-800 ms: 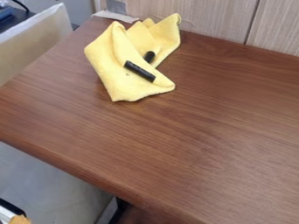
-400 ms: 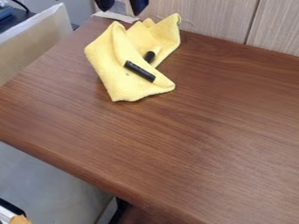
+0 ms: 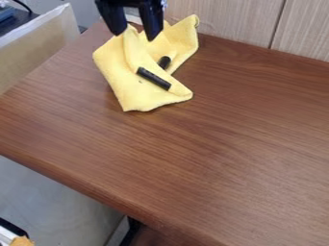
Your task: Unfold the cloth from top to bottom
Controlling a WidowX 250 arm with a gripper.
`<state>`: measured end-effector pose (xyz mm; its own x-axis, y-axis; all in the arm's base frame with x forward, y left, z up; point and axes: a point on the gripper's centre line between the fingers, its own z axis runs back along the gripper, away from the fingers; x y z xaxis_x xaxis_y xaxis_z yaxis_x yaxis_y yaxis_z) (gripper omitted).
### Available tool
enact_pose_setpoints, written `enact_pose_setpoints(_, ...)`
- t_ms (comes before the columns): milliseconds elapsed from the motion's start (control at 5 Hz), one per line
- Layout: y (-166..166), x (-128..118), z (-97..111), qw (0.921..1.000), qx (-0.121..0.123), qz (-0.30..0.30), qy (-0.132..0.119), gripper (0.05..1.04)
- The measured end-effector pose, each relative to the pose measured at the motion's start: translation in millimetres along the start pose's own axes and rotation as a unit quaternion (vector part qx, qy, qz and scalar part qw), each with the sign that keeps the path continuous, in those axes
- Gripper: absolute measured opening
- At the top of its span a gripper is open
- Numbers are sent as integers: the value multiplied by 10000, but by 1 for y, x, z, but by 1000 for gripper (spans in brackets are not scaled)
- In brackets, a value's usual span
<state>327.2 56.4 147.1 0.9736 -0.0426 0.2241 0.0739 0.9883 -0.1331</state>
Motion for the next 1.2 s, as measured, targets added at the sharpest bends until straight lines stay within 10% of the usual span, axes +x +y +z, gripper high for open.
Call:
enact_pose_setpoints(200,3,-6,-15,9999,-16,-40,91,952)
enact_pose_setpoints(800,1,-8,-30,9995,79,-88,279,148)
enact_pose_setpoints(1200,-1,-7,-30,9996,62,-112,271,53)
